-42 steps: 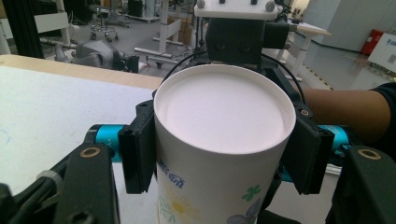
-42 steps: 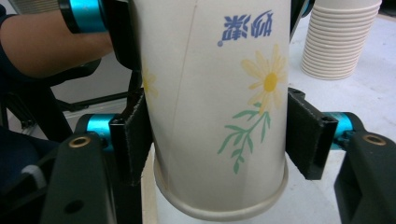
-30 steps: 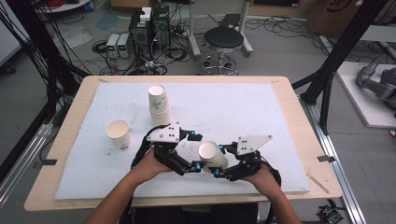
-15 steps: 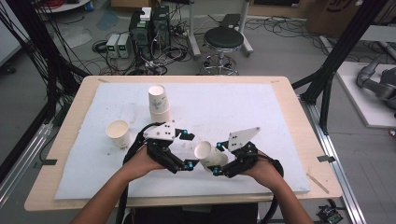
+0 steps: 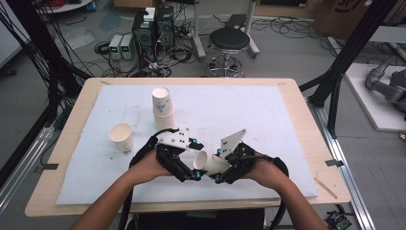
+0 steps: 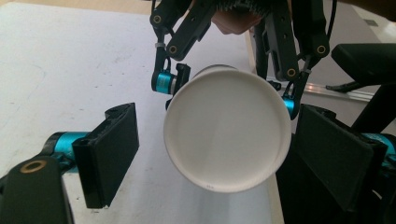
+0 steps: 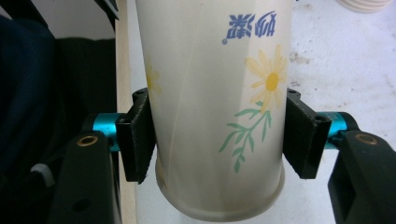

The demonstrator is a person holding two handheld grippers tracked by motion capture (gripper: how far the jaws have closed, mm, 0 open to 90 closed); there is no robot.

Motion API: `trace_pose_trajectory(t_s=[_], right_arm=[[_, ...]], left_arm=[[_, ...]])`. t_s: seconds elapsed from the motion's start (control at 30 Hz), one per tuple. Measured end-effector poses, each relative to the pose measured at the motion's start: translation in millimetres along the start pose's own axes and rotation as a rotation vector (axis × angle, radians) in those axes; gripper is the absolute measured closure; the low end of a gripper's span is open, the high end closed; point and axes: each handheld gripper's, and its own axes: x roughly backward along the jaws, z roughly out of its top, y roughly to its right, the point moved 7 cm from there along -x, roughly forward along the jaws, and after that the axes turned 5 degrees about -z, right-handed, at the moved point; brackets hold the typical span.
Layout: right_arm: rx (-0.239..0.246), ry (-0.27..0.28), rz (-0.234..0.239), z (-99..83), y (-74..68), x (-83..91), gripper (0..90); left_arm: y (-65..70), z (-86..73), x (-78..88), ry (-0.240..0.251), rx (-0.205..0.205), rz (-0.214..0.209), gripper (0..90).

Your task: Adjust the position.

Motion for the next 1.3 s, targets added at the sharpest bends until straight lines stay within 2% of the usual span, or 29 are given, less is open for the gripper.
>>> trace_pose_trajectory(t_s=[0.13,0.4,0.5,0.83,0.97,1.07,1.1,1.13,1.2,1.3], right_arm=[[0.012,-0.046,0.006,1.8,-0.8,-1.5,35.8],[0.022,-0.088,0.024,4.0,-1.4,-2.6,35.8],[0.039,-0.106,0.024,4.2,-1.5,-4.1,35.8],[0.031,-0.169,0.027,0.8,-4.6,-6.2,35.9],[0.042,-0.183,0.029,-1.2,-6.2,-6.4,35.8],[0.059,-0.138,0.013,-2.9,-5.3,-4.7,27.4],[0.044,-0.108,0.001,-3.6,-4.3,-3.2,19.7],[0.011,-0.074,-0.013,-4.6,-3.5,-1.3,17.0],[-0.039,0.012,-0.024,-6.4,-2.0,4.2,17.0],[-0.097,0.155,-0.012,-8.6,-1.8,14.6,17.0]], left_arm=[[0.0,-1.2,-2.4,-0.012,0.001,-0.004,15.2],[0.2,-2.9,-5.4,-0.025,0.003,-0.017,18.2],[1.0,-4.3,-7.2,-0.042,0.000,-0.034,21.8],[2.3,-7.8,-14.2,-0.083,-0.017,-0.070,36.0],[3.6,-9.1,-17.0,-0.087,-0.028,-0.078,37.1],[2.8,-8.7,-14.7,-0.047,-0.026,-0.067,37.2],[2.5,-8.6,-13.5,-0.027,-0.021,-0.064,37.3],[2.4,-8.7,-12.0,-0.009,-0.017,-0.060,37.3],[2.5,-9.1,-9.7,0.035,-0.007,-0.061,37.3],[3.3,-10.0,-7.0,0.096,0.004,-0.059,37.3]])
